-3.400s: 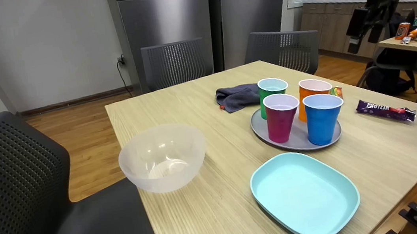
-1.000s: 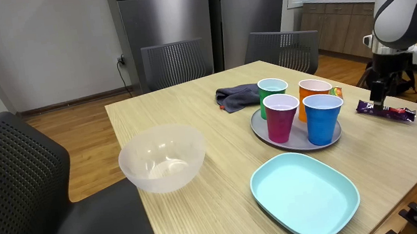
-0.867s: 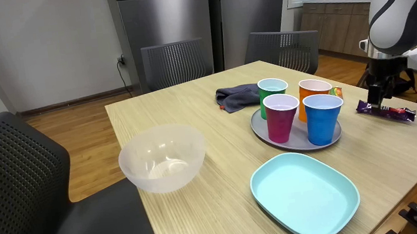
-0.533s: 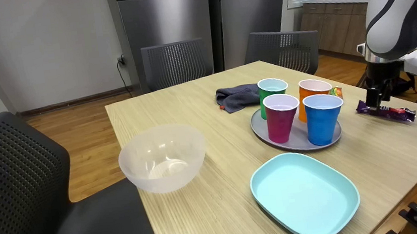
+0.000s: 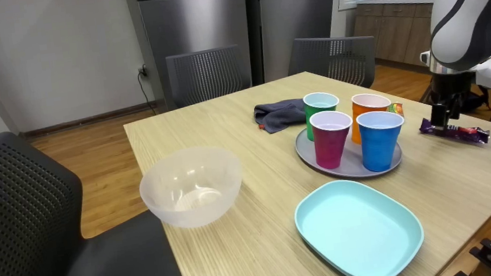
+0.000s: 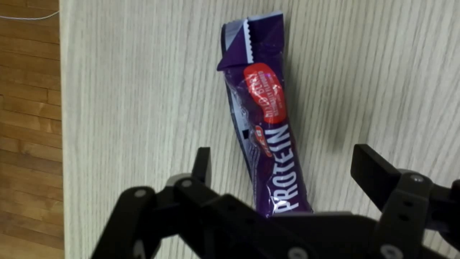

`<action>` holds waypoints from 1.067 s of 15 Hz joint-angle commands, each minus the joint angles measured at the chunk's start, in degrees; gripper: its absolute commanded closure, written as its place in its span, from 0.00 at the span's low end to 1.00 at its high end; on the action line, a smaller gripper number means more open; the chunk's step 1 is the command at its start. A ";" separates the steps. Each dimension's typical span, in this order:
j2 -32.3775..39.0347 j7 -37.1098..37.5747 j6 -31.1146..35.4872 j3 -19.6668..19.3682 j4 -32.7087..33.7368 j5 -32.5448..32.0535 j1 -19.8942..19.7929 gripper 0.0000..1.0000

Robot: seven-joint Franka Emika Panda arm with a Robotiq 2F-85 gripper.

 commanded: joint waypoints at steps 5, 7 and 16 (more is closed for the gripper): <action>-1.83 -2.55 1.30 1.53 -1.62 -1.70 -2.88 0.00; -1.65 -5.14 2.49 2.66 -1.81 -1.52 -4.72 0.00; -1.77 -16.49 2.41 8.80 -1.72 1.35 -13.28 0.00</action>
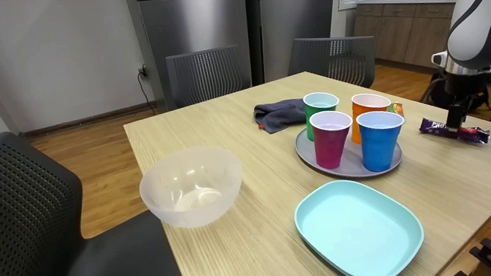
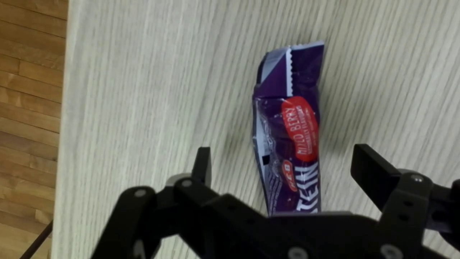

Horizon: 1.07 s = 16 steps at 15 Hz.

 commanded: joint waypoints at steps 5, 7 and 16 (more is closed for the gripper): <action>-0.11 -3.55 -0.08 0.45 -0.04 0.72 -0.59 0.00; -0.12 -3.67 -0.07 0.52 -0.04 0.73 -0.58 0.00; -0.28 -4.54 0.39 1.06 -0.42 0.80 -1.07 0.01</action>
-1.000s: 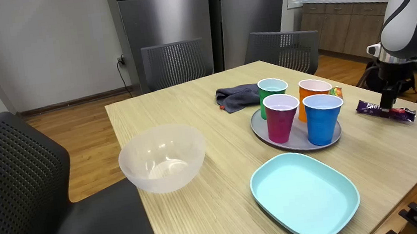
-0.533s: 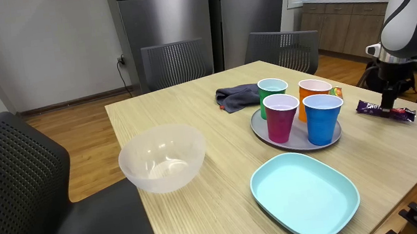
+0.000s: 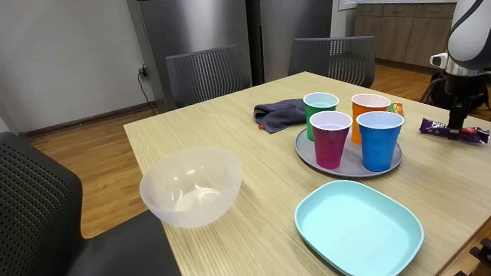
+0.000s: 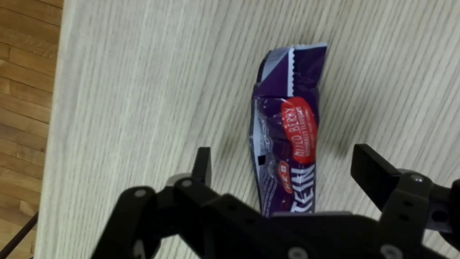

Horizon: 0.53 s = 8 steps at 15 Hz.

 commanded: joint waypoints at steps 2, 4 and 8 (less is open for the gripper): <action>-0.49 -1.30 0.83 -0.01 -0.53 0.66 0.02 0.25; -0.53 -1.37 0.78 0.02 -0.50 0.66 0.00 0.39; -0.76 -1.81 1.01 0.22 -0.60 0.68 -0.30 0.71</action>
